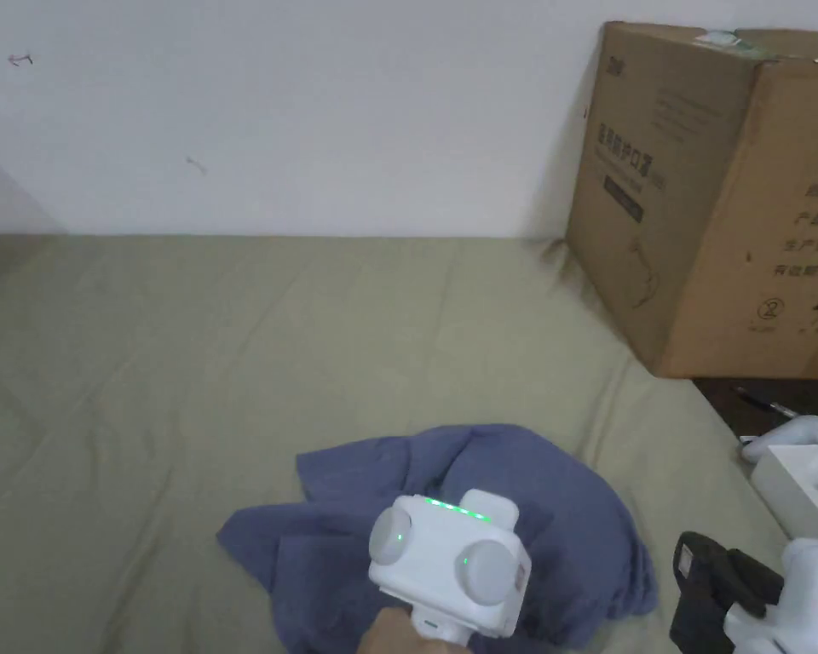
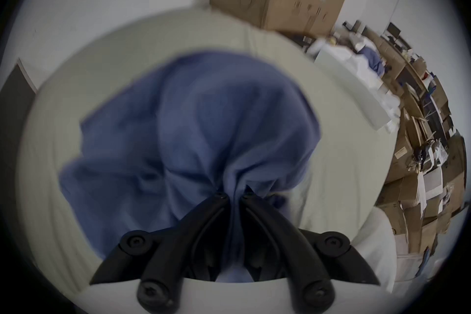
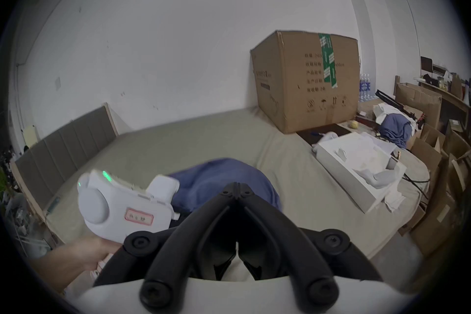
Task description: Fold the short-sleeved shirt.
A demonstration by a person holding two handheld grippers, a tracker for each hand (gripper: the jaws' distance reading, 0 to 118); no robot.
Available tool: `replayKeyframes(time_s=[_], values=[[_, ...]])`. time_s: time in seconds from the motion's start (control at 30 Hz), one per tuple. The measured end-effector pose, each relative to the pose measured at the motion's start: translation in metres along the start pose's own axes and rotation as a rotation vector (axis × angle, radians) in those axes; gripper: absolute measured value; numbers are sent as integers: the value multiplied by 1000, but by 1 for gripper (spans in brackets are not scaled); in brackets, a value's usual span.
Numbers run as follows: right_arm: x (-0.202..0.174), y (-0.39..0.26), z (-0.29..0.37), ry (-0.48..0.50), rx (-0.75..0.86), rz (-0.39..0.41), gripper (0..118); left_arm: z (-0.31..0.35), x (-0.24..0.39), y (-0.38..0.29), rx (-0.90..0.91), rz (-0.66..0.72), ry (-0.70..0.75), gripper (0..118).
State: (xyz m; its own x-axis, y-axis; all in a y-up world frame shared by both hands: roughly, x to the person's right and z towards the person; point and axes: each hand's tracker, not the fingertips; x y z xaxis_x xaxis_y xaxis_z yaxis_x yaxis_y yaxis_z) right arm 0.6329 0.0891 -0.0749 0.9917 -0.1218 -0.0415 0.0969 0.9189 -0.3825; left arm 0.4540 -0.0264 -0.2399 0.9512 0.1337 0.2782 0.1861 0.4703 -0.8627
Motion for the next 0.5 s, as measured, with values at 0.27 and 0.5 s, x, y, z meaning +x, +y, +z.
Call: replayKeyframes(time_s=[0.27, 0.5], values=[[5, 0, -30, 9, -48, -16, 0, -5, -24, 1, 36, 80, -40, 4], [-15, 2, -34, 87, -60, 17, 0, 24, -26, -1, 96, 100, -55, 106]])
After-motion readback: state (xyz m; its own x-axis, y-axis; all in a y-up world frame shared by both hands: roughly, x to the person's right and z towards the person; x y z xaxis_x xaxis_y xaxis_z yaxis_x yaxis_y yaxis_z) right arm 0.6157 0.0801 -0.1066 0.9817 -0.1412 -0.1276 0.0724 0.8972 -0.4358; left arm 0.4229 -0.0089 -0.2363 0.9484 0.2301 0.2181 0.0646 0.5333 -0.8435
